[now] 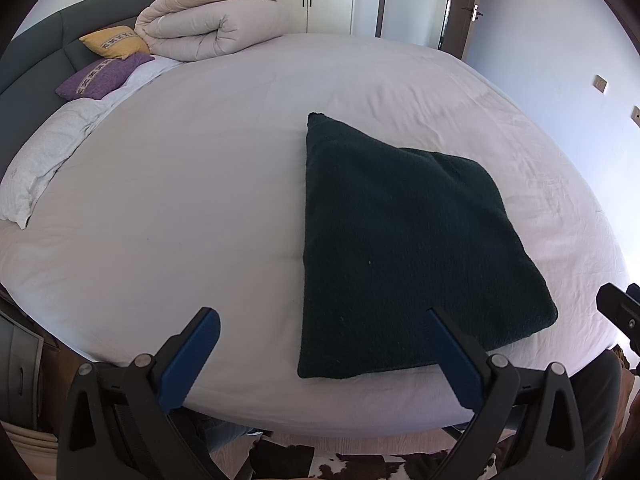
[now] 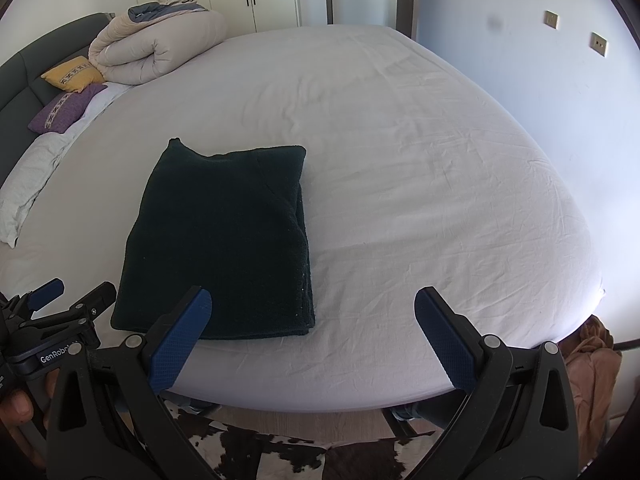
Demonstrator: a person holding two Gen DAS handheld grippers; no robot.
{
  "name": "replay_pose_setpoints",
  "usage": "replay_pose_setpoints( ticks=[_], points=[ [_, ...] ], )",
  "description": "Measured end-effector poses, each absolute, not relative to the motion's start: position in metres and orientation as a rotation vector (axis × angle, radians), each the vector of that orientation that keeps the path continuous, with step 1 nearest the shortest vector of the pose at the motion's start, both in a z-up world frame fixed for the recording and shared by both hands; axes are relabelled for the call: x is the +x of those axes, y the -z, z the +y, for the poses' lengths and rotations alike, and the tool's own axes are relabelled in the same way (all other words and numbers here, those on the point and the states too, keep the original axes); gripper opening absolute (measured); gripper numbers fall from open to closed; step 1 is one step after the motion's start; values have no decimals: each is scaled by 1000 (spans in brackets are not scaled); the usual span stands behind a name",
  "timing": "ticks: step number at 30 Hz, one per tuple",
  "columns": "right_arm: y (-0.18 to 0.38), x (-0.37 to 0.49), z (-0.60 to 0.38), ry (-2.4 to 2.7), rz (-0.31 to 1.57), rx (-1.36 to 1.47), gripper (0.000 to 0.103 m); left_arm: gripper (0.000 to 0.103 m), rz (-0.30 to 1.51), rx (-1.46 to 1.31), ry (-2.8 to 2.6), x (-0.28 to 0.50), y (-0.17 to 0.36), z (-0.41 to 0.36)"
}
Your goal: Fold small clothes
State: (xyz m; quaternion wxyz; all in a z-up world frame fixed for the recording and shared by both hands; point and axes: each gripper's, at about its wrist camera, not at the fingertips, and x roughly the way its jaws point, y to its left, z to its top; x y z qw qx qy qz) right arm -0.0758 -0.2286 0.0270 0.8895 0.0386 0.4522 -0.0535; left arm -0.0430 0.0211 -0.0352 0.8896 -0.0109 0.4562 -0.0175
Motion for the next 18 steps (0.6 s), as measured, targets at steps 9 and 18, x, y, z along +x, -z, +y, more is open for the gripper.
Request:
replay_pose_setpoints(
  ticks=[9,18],
  points=[
    [-27,-76,-228,112,941,82,103,103,948,-22,38,-43,36,22],
    [-24,-78,-227,110,943,75,103,103,955,-23,41,-44,39,26]
  ],
)
